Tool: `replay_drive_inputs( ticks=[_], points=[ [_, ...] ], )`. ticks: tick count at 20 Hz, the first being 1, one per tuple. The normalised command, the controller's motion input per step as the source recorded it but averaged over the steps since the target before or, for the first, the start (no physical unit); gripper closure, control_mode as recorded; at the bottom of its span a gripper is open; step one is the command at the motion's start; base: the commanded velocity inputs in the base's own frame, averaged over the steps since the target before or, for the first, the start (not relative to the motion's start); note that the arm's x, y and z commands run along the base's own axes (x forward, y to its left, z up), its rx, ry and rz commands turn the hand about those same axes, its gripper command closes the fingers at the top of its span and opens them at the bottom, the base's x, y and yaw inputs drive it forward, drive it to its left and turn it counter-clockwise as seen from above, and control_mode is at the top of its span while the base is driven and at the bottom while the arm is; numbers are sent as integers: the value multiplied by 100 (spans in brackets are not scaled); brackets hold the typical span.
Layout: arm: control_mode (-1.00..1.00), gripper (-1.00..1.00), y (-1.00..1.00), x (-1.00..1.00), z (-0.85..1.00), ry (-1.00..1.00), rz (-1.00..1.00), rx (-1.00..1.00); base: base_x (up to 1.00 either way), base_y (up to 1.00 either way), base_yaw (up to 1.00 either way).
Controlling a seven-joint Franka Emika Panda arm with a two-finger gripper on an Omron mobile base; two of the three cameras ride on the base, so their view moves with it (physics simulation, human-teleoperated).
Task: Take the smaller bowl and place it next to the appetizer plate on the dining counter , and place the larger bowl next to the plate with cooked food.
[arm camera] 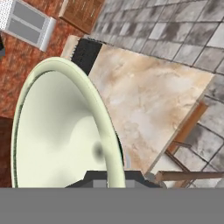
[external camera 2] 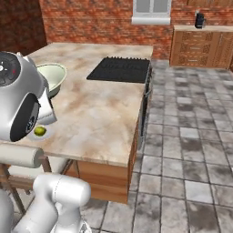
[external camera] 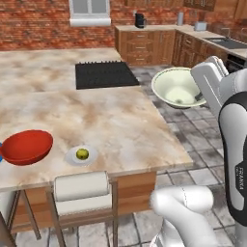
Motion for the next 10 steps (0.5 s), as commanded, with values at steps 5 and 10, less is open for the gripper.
replay_drive_inputs(
  ticks=[5, 10],
  points=[
    [100, 100, 0, 0, 0, 0, 0, 0, 0, 100, 0],
    [100, 100, 0, 0, 0, 0, 0, 0, 0, 99, 0]
  ],
)
